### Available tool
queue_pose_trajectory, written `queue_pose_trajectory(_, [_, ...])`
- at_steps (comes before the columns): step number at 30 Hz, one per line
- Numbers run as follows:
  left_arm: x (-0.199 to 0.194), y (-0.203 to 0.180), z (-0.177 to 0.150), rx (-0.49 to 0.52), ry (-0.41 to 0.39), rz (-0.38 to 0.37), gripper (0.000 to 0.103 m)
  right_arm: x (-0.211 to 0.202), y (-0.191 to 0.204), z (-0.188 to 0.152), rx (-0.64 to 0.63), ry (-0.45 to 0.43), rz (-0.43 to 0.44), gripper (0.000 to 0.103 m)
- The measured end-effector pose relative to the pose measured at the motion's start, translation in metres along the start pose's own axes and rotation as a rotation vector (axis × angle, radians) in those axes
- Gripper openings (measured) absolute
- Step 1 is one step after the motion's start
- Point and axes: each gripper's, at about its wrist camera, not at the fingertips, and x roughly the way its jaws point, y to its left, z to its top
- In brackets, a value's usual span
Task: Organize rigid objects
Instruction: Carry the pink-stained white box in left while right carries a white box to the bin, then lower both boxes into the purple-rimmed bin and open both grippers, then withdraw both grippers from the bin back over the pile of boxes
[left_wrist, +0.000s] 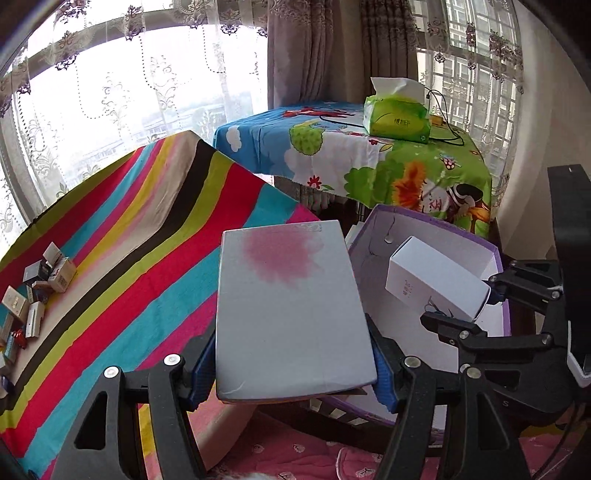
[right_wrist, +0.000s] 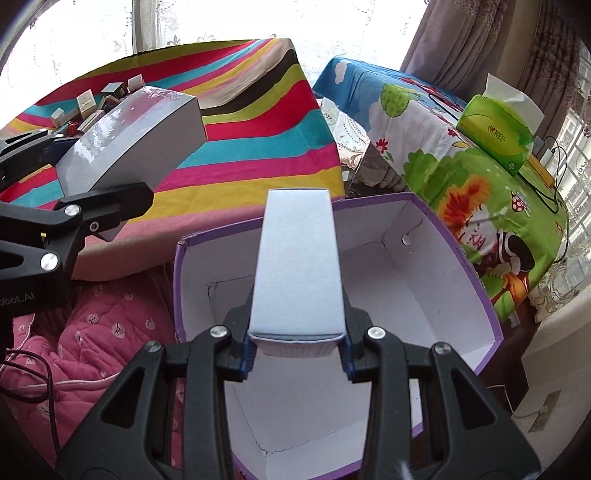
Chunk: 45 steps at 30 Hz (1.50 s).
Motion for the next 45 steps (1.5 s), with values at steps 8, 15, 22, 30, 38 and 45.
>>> queue_pose_trajectory(8, [0.038,-0.042,0.012,0.059,0.078,-0.092,0.069,0.010,-0.043,-0.021,0.104,0.030,-0.071,0.039])
queue_pose_trajectory(15, [0.066,-0.066,0.017,0.078,0.137,-0.149,0.069,0.017,-0.076,-0.033,0.197,0.050,-0.125,0.039])
queue_pose_trajectory(22, [0.083,-0.071,0.010,0.070,0.184,-0.170,0.069,0.027,-0.082,-0.040,0.212,0.073,-0.138,0.039])
queue_pose_trajectory(30, [0.094,-0.064,0.004,0.053,0.240,-0.171,0.070,0.033,-0.081,-0.045,0.231,0.084,-0.115,0.039])
queue_pose_trajectory(38, [0.085,-0.065,0.008,0.095,0.218,-0.134,0.076,0.029,-0.088,-0.043,0.260,0.056,-0.100,0.042])
queue_pose_trajectory(45, [0.063,-0.003,0.001,-0.020,0.169,-0.055,0.077,0.023,-0.064,-0.008,0.166,-0.004,-0.083,0.067])
